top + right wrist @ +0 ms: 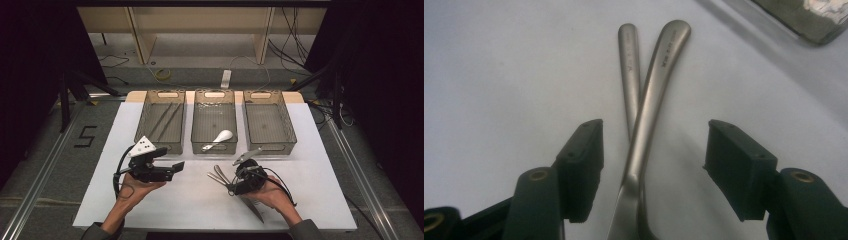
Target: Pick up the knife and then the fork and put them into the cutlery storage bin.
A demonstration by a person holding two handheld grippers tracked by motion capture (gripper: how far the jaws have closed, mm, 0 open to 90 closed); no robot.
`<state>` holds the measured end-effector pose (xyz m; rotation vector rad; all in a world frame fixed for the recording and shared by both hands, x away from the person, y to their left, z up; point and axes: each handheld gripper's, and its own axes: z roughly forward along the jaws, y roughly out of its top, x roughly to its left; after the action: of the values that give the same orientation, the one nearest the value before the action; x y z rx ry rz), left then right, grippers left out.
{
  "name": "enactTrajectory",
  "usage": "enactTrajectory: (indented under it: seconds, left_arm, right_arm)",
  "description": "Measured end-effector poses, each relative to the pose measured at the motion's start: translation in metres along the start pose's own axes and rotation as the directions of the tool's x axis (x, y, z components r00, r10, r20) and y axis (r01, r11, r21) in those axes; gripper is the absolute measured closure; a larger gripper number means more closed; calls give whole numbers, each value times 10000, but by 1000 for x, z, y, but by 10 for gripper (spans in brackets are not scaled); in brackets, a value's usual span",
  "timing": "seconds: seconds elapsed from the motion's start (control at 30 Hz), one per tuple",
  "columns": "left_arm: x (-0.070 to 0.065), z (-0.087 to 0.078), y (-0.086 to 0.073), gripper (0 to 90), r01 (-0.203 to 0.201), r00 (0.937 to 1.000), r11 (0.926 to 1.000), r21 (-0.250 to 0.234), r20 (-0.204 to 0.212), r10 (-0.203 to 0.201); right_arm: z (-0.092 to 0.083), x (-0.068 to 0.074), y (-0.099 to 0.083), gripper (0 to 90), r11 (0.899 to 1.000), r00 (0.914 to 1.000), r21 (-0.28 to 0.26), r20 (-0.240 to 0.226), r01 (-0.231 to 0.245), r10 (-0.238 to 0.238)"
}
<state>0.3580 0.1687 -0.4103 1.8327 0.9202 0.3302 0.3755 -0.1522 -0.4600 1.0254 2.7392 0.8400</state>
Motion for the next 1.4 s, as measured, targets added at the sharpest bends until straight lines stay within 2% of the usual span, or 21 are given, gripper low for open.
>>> enactTrajectory:
  seconds: [0.43,0.93,1.2,1.4]
  left_arm:
    - [-2,0,-2,158,-248,9997,9996,109,-45,249]
    - [-2,-1,-2,159,-264,9996,9996,82,-36,264]
    - [-3,-1,-2,160,-297,9995,9995,49,-68,297]
    - [-2,-1,-2,160,-290,9995,9996,17,-78,290]
  right_arm:
    - [8,3,6,502,9984,9996,497,39,281,-283]
    - [13,6,7,640,9939,9988,986,-58,485,-482]
    - [14,9,8,703,9913,9980,1179,201,578,-606]
    - [14,10,9,729,9895,9977,1310,189,618,-648]
